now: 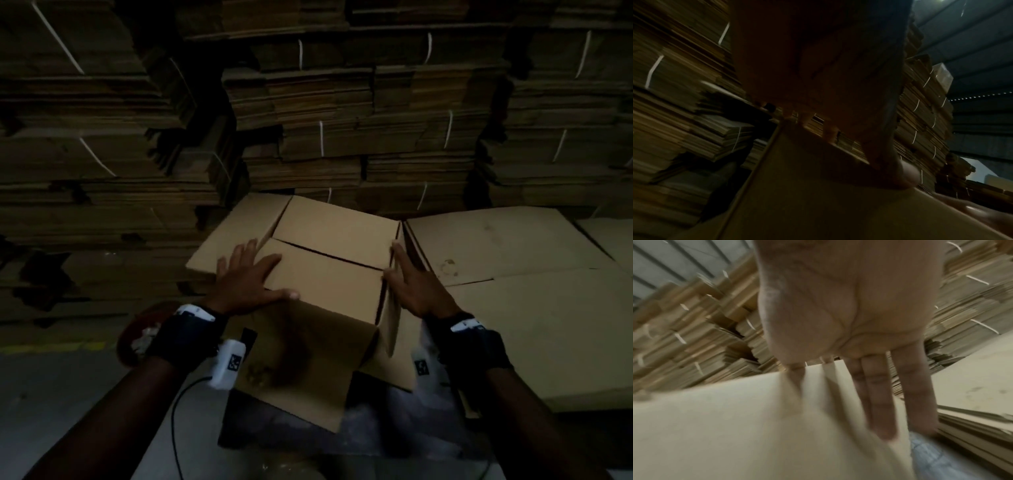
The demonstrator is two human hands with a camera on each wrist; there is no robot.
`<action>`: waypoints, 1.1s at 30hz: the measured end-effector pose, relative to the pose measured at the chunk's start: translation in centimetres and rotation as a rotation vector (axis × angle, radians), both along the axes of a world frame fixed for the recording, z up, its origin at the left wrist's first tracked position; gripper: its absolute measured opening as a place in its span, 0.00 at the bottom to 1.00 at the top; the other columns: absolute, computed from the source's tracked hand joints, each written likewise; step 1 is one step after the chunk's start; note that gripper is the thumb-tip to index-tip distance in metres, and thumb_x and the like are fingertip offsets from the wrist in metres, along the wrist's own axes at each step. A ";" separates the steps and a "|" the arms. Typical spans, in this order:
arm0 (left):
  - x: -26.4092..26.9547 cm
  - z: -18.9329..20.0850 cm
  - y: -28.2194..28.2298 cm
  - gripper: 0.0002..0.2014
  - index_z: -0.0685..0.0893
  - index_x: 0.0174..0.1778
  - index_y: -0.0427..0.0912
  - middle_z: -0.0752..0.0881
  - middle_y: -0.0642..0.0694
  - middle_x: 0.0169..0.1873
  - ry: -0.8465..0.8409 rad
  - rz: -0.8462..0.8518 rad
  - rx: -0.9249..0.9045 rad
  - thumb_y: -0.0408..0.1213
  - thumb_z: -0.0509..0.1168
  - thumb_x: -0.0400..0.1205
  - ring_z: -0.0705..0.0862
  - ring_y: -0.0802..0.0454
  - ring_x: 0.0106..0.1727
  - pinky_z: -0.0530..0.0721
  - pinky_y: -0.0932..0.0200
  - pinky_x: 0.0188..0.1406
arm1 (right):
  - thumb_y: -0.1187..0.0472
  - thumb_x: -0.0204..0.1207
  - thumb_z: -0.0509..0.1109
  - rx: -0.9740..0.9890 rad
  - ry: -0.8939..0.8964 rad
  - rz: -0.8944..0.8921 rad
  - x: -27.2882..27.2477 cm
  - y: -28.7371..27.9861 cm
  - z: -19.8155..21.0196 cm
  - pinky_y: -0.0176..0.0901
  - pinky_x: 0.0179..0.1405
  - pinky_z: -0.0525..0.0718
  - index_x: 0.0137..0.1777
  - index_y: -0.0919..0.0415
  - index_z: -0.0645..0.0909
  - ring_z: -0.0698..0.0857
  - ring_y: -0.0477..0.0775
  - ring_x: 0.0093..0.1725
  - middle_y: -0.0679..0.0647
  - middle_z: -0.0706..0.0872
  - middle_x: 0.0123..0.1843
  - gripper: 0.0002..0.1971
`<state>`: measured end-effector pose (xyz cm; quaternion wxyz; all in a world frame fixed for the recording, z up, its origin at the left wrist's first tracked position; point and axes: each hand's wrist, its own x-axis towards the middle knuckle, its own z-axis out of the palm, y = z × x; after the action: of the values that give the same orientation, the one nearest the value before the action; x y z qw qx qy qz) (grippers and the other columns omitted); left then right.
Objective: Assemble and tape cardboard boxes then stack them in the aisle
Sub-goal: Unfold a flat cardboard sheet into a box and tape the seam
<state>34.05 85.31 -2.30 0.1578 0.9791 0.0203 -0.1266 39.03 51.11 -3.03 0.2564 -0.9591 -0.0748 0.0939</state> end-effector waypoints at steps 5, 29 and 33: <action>3.9 1.6 2.8 0.40 0.80 0.72 0.61 0.64 0.43 0.84 -0.160 0.001 0.095 0.77 0.68 0.67 0.55 0.37 0.84 0.57 0.29 0.79 | 0.41 0.88 0.59 -0.017 -0.183 0.065 -3.3 -0.8 -1.4 0.50 0.49 0.82 0.88 0.46 0.60 0.89 0.65 0.55 0.59 0.91 0.54 0.31; 3.1 1.3 -7.5 0.36 0.69 0.76 0.72 0.59 0.45 0.84 -0.077 -0.687 0.363 0.83 0.45 0.75 0.57 0.38 0.80 0.59 0.22 0.66 | 0.35 0.77 0.69 -0.173 -0.296 0.170 -4.2 0.2 0.5 0.56 0.57 0.77 0.70 0.46 0.84 0.79 0.59 0.62 0.51 0.85 0.59 0.26; 3.0 1.9 -7.5 0.36 0.71 0.73 0.69 0.58 0.45 0.84 -0.122 -0.664 0.338 0.83 0.51 0.73 0.58 0.38 0.80 0.65 0.23 0.65 | 0.45 0.82 0.71 -0.079 -0.275 0.173 -3.2 0.7 2.5 0.51 0.56 0.81 0.71 0.48 0.84 0.83 0.57 0.58 0.51 0.86 0.55 0.19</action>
<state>37.10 77.85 -0.38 -0.0549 0.9503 -0.2872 -0.1073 35.81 51.85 -0.56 0.1965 -0.9623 -0.1875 -0.0135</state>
